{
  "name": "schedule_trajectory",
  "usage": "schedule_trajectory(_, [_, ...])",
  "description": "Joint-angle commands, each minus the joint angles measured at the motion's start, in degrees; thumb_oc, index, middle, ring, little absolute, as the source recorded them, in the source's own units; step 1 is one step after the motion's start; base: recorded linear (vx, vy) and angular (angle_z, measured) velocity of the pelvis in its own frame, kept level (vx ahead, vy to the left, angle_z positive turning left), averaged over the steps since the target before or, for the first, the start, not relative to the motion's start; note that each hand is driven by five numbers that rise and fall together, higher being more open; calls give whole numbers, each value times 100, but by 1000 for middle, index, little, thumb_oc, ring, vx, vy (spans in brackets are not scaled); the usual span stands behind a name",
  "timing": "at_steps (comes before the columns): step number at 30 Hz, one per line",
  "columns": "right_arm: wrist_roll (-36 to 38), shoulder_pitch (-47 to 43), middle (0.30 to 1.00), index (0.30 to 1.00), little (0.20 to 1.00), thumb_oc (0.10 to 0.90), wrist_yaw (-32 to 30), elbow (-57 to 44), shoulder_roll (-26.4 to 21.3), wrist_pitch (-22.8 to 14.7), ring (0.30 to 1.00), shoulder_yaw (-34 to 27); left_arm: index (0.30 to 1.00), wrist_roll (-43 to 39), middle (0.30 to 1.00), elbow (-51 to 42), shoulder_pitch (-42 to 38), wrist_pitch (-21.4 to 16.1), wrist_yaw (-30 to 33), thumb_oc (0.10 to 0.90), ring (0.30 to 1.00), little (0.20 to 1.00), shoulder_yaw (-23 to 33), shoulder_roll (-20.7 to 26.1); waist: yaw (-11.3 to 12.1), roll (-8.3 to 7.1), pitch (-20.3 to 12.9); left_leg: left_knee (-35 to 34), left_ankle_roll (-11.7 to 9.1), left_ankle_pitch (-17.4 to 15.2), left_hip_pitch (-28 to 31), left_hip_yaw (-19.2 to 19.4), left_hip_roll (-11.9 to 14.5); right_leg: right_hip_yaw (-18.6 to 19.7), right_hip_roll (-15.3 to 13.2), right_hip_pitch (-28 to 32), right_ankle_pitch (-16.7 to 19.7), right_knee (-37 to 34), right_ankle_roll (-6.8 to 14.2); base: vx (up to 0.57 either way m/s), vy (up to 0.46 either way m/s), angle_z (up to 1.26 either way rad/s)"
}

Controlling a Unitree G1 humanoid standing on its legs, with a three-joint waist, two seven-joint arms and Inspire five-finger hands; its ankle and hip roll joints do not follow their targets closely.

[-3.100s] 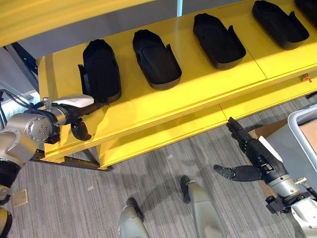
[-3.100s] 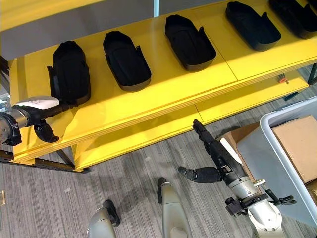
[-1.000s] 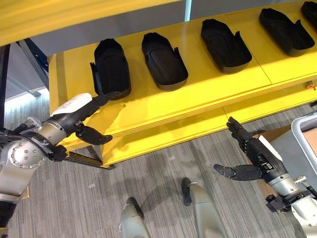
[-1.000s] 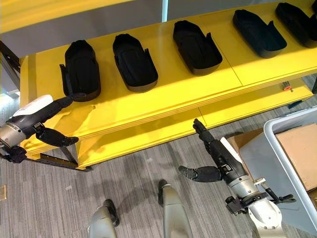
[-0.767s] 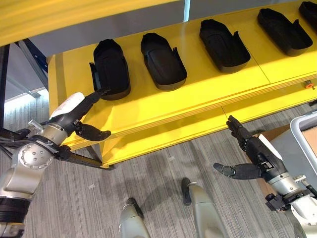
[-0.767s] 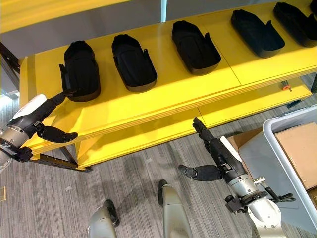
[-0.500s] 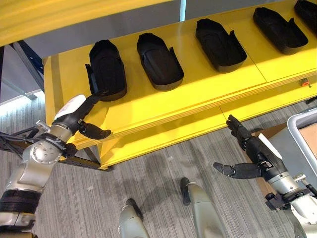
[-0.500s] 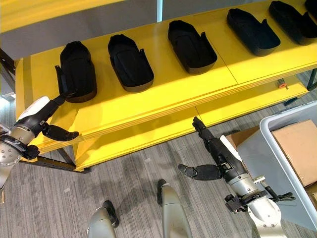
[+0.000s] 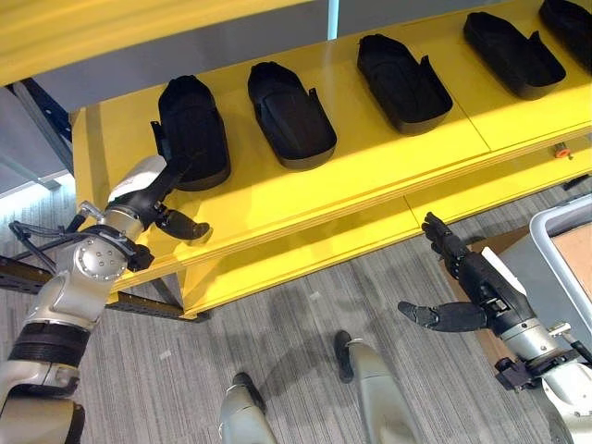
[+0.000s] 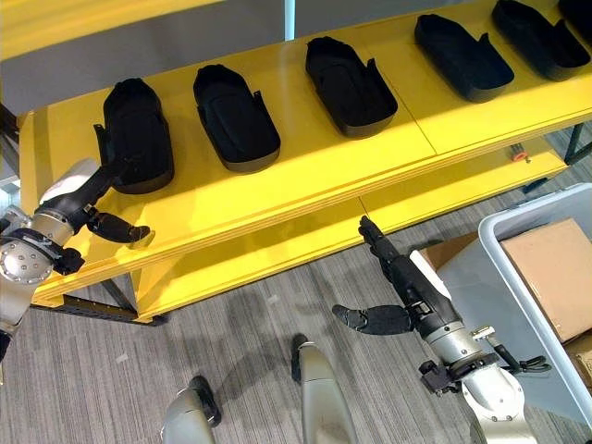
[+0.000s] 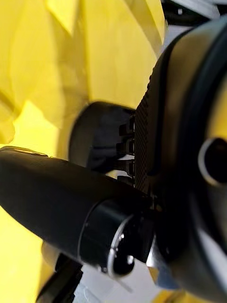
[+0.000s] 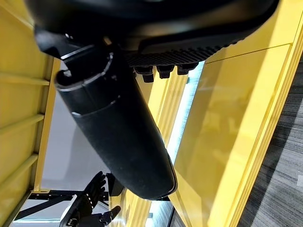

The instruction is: Move parts from the plastic box to the shelf.

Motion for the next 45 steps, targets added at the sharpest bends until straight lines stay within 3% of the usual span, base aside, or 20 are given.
schedule_trajectory(1, [388,-222,1000,1000,1000,900,-161,-537,-161,-600,1000,-95,1000,153,1000,-6,-599,-191,467,900,1000,1000,93,118,-91,39,-423,-131,345,349,-247,-195,77,174,-273,377,-13,-14,414,12,-4,-4])
schedule_trajectory(9, [372,-147,1000,1000,1000,900,-165,-529,-159,-575,1000,-129,1000,473,1000,245,-888,-95,314,900,1000,1000,-230,298,-96,44,-399,-101,354,331,-246,-191,68,162,-287,372,-22,19,424,3,-1,-1])
schedule_trajectory(22, [477,-15,1000,1000,1000,900,40,-518,-85,-435,1000,-256,1000,259,1000,142,-1029,-54,-918,900,1000,1000,-685,936,-74,69,-389,-46,349,325,-311,-223,56,151,-288,351,-31,53,418,0,0,0])
schedule_trajectory(45, [554,83,1000,1000,1000,900,133,-460,-34,-407,1000,-283,1000,-144,1000,-41,-1081,-49,-1200,900,1000,1000,-725,1190,-36,63,-367,-37,341,344,-307,-248,39,134,-291,364,-28,78,421,0,0,0])
